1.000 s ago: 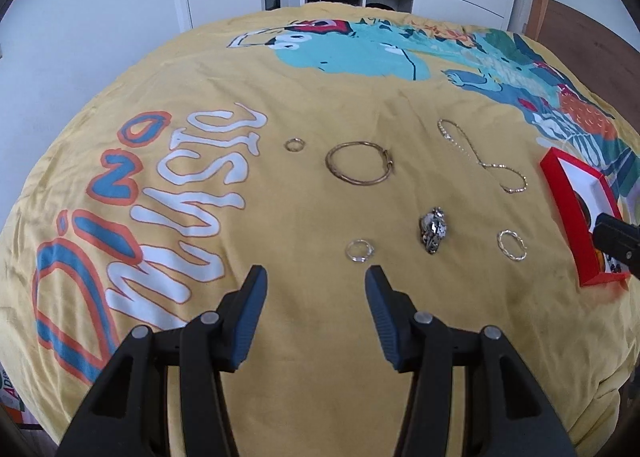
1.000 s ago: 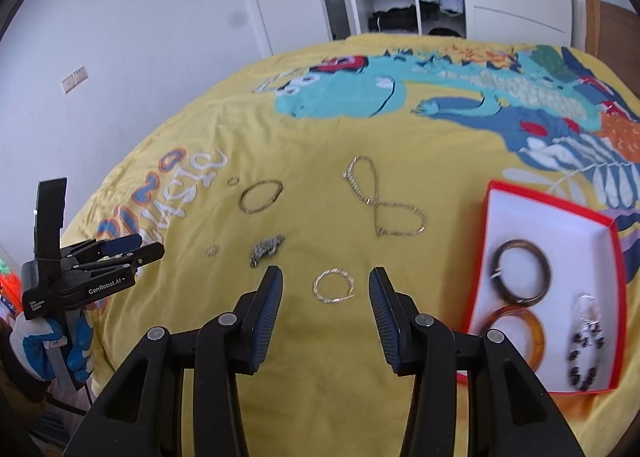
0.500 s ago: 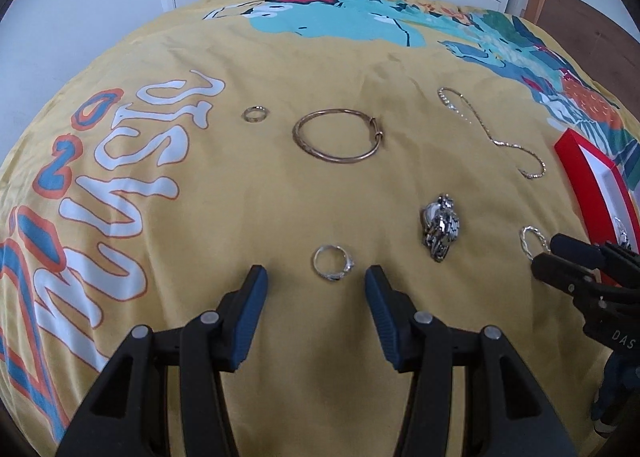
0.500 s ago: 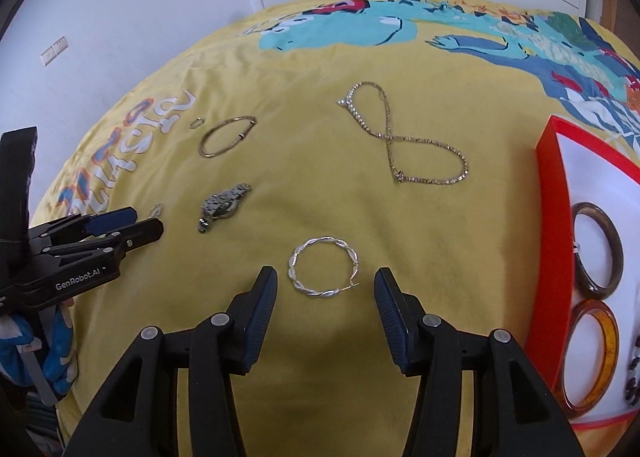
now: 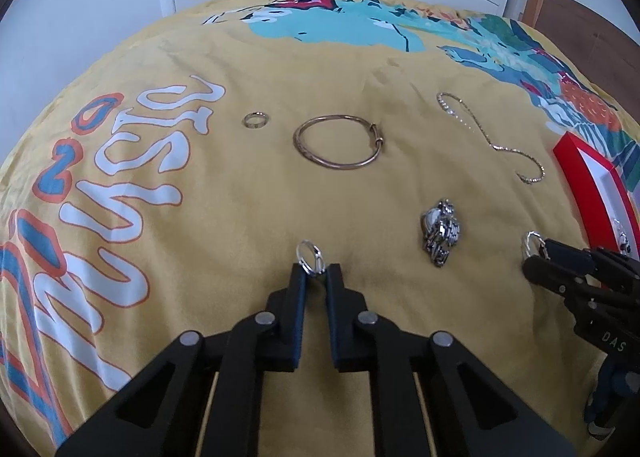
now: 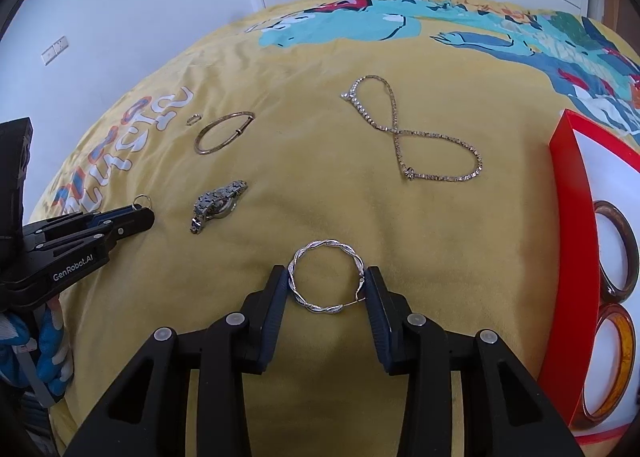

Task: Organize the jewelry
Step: 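Grasp a small silver ring with the left tool while the right tool grasps the second twisted hoop, then lower both items into the red box and open both tools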

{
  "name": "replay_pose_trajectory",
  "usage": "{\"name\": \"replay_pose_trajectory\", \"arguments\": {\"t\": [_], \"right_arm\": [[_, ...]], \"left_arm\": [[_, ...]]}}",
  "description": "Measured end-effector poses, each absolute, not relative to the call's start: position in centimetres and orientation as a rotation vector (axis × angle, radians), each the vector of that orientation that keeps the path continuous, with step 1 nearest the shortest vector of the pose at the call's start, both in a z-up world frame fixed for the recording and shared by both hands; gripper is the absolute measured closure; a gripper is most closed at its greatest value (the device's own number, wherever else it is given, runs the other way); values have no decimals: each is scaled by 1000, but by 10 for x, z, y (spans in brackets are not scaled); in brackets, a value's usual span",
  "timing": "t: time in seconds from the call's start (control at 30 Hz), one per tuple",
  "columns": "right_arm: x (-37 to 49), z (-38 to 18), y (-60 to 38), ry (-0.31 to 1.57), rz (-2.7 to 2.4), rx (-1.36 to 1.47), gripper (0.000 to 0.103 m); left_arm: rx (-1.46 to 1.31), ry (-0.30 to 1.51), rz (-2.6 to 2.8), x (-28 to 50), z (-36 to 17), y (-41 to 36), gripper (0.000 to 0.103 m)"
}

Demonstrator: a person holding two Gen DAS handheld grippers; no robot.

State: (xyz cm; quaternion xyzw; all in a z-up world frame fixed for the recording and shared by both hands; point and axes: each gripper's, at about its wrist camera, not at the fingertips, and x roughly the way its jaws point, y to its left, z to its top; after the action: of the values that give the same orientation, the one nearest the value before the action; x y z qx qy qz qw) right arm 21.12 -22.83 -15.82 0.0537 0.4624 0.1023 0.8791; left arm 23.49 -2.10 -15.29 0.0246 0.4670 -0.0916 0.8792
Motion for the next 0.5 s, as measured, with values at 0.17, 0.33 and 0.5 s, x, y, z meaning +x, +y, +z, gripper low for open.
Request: {"name": "replay_pose_trajectory", "arguments": {"t": [0.17,0.33,0.5], "right_arm": [[203,-145,-224,945,237,119,64],[192,-126,-219,913,257,120,64],[178,-104,-222,873,260,133,64]], "left_arm": [[42,968,-190,227,-143,-17,97],[20,951,-192,214,-127,-11,98],[16,920,-204,201,-106,-11,98]]}}
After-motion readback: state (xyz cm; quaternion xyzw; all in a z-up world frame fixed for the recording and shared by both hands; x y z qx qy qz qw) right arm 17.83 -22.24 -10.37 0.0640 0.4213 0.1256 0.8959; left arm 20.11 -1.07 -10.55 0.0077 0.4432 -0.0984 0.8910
